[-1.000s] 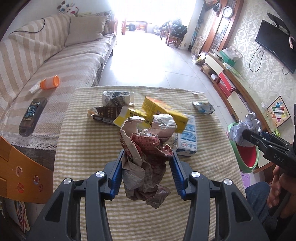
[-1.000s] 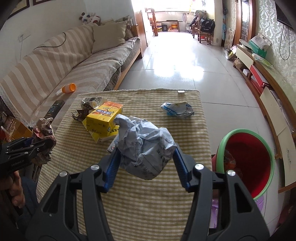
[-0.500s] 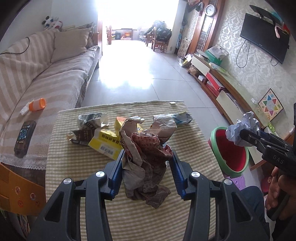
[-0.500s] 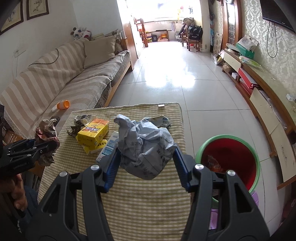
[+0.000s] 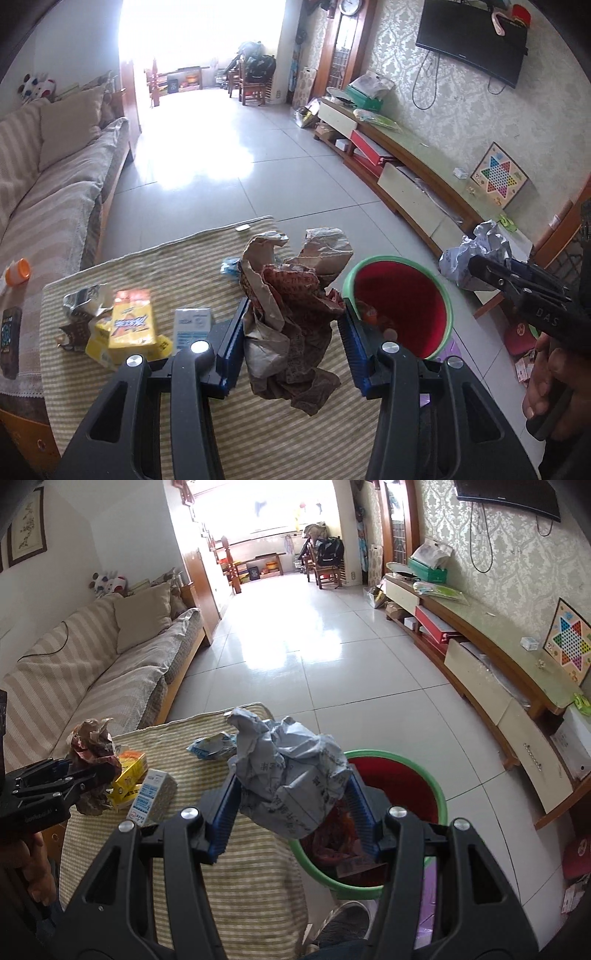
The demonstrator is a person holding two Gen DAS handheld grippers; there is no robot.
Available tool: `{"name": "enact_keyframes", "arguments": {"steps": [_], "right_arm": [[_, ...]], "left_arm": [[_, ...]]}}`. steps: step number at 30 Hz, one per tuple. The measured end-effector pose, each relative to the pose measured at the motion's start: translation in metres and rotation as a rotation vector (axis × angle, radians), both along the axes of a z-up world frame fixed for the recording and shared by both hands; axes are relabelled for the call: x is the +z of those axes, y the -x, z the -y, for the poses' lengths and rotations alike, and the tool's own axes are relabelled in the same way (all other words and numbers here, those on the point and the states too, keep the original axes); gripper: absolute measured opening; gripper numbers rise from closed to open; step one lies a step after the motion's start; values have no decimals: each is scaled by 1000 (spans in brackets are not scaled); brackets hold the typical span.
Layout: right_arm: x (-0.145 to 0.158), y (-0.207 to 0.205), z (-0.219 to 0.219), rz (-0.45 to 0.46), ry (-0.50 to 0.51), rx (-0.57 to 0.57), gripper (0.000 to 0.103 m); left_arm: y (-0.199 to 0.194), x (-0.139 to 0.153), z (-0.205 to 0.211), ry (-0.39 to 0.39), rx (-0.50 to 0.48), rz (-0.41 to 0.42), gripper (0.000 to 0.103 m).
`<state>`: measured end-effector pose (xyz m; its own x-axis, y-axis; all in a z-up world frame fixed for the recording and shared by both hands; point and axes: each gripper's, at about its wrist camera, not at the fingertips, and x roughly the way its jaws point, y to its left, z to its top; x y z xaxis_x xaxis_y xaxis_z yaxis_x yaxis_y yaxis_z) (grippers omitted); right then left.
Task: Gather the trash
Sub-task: 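Lift the paper and foil and carry both over the red bin, then open both tools to drop the paper and foil into the bin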
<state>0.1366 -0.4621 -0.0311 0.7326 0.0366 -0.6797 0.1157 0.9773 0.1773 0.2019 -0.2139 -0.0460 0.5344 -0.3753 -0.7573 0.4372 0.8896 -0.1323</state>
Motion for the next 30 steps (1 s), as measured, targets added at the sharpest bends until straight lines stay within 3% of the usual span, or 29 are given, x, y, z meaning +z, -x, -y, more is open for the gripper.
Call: {"name": "enact_keyframes", "arguments": {"steps": [7,14,30], "right_arm": [[-13,5,53,-13,-23,-95,54],[-27,2,95,-19,-46,-143,53],[-46,-16,120,-37,-72,-165,54]], "left_arm": [[-6,-5,70,22,-107,-19,44],[-10,-29,132,21,-191,-66,44],[-23,-52,184,20,-260,-107,45]]}}
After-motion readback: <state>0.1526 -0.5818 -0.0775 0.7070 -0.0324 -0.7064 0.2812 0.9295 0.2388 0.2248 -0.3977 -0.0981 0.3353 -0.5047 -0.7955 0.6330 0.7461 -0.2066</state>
